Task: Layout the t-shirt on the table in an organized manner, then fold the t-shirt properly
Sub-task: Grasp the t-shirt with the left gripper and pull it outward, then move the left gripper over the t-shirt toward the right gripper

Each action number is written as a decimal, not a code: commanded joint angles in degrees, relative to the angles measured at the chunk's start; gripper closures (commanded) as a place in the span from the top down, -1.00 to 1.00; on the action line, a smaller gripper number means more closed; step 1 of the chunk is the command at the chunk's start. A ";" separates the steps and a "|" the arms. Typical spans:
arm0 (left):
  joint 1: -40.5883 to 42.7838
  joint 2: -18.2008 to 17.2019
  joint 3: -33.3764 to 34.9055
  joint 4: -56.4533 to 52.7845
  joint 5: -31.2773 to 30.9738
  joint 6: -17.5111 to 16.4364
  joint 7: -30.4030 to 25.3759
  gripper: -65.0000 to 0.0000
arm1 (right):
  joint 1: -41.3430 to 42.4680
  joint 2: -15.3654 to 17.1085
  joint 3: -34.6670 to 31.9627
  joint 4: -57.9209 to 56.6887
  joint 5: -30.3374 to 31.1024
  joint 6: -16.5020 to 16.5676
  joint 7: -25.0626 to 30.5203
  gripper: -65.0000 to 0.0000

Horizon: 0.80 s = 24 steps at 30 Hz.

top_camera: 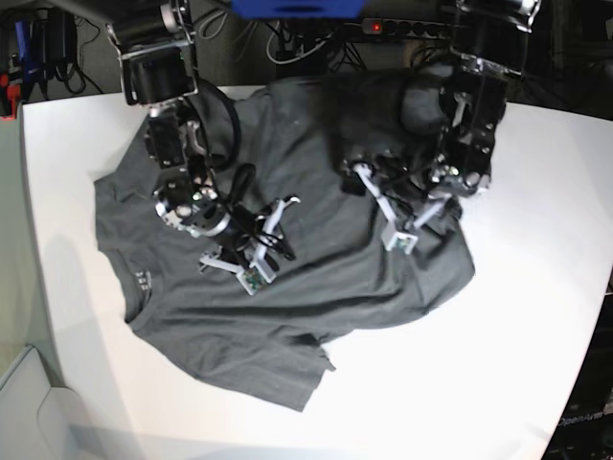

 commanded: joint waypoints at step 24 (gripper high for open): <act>3.88 -4.05 -34.18 5.00 -16.73 0.47 -3.22 0.61 | 0.29 -0.14 -0.17 -0.38 0.87 0.08 1.38 -0.39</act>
